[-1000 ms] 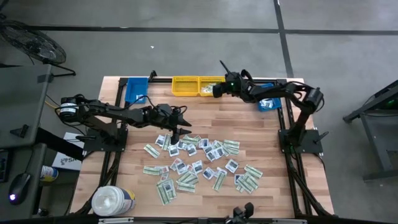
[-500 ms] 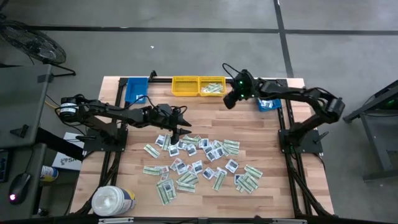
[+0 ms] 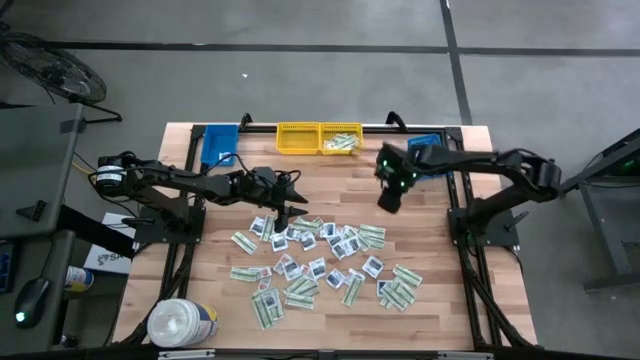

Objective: Pick & Place First Aid Supplies
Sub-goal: Put the green bandage pack into the right yellow bin

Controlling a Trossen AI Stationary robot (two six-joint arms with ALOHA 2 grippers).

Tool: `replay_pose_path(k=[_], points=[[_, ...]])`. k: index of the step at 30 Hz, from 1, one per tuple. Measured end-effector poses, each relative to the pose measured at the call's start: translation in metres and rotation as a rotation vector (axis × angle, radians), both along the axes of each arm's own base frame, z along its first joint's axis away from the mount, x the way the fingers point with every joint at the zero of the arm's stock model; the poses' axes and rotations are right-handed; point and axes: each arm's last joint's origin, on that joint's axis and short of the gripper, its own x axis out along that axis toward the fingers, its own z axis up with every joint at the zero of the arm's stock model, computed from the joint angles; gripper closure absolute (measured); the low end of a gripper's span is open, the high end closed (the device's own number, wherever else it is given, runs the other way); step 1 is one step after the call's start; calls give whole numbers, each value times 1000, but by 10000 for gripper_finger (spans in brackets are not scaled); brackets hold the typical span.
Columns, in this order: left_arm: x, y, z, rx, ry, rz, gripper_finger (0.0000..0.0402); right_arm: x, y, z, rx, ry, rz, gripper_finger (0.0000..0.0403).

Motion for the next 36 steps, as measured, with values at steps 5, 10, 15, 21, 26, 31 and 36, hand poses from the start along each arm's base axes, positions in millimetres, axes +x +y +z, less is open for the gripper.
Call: replay_pose_path(k=[5,10,15,21,26,31,36], points=[[0,0,0,-3,0,-4,239,11,34,0,-91,-28,371,316],[0,0,0,-3,0,-4,239,16,63,0,-223,-7,603,316],[0,0,0,-3,0,-4,239,18,81,0,-266,5,642,316],[0,-1,0,-11,-1,-20,239,17,95,-4,-248,7,561,316],[0,-1,0,-12,-1,-20,239,10,100,-16,-253,40,464,311],[0,-1,0,-15,-1,-18,239,7,101,-25,-218,42,419,281],[0,-1,0,-15,0,-18,239,3,103,-37,-169,13,447,252]])
